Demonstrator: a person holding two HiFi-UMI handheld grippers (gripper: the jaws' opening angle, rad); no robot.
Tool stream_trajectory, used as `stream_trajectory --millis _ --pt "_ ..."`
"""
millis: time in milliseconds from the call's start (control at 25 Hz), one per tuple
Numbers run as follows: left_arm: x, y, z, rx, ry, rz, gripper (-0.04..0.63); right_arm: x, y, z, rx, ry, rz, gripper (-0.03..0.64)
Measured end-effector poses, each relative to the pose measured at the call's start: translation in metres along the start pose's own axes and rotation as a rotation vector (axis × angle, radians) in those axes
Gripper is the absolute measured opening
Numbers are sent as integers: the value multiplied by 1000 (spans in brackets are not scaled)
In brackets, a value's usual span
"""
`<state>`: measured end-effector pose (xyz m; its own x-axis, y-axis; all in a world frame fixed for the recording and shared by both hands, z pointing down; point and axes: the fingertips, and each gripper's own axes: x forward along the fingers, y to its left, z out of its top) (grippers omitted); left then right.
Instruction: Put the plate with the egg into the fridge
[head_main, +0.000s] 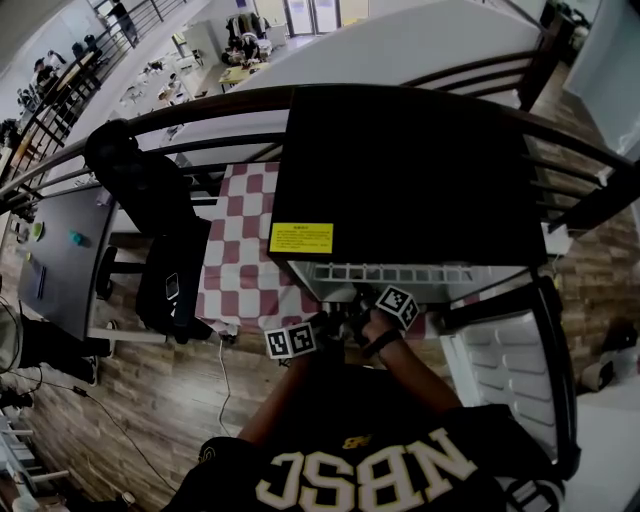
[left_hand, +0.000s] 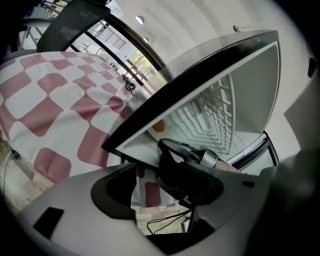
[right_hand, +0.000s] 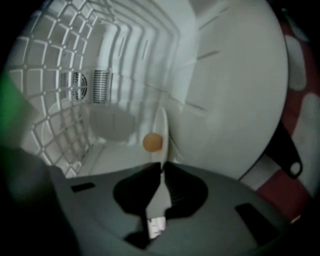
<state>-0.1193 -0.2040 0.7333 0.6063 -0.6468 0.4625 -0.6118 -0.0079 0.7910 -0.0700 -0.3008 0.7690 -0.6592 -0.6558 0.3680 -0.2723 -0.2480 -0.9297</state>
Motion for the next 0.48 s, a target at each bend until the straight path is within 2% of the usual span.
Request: stream_trajectory --millis 280,360,480 --pt "0 -6 -8 -13 -3 -10 279 -6 -3 2 -334 121 -156 55" --pt "0 -9 -11 -8 -4 -15 279 -12 -4 2 -434 146 -198 85" --pt "0 -13 -14 -8 -10 -19 279 -23 -6 -1 -512 174 -212 131"
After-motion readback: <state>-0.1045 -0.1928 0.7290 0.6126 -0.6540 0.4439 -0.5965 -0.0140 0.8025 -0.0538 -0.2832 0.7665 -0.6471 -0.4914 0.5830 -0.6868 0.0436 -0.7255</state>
